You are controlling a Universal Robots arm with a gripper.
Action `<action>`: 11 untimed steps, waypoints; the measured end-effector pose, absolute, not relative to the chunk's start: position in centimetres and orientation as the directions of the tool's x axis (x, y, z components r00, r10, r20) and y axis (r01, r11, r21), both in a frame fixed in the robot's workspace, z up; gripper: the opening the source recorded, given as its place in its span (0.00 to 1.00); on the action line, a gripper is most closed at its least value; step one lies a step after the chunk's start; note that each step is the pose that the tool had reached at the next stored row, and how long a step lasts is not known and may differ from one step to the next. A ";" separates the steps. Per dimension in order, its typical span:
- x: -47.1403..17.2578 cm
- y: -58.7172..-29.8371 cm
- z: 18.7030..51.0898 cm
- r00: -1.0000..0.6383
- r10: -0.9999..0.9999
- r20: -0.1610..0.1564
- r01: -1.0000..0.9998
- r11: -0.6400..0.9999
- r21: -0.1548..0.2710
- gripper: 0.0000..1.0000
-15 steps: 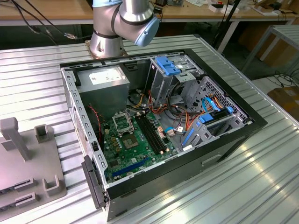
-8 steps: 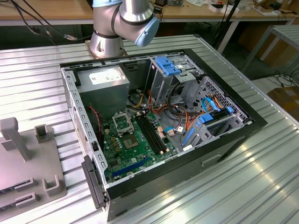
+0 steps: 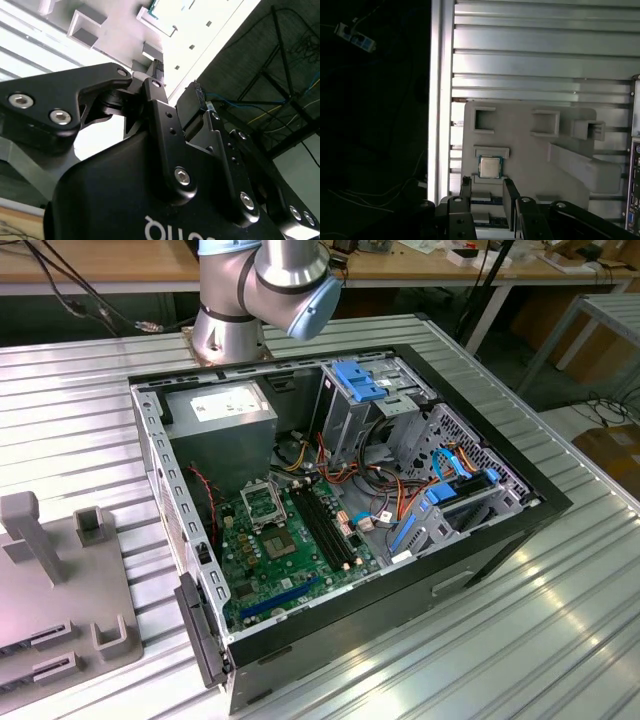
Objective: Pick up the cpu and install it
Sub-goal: 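Pick up the cpu and move it towards the insertion slot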
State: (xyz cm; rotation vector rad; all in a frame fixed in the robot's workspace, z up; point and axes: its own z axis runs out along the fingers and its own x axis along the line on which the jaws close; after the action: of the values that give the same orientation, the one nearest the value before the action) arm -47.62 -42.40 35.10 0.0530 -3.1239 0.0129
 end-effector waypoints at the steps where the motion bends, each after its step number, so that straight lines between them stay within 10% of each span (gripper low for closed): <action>1: -47.6 -42.4 35.1 -0.999 -0.034 0.017 -0.034 0.999 -0.010 0.39; 11: -47.6 -42.4 33.7 -0.999 -0.033 0.018 -0.034 0.999 -0.034 0.46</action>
State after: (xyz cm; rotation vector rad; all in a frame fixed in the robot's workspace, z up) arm -47.62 -42.39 33.71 0.0526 -3.1231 0.0542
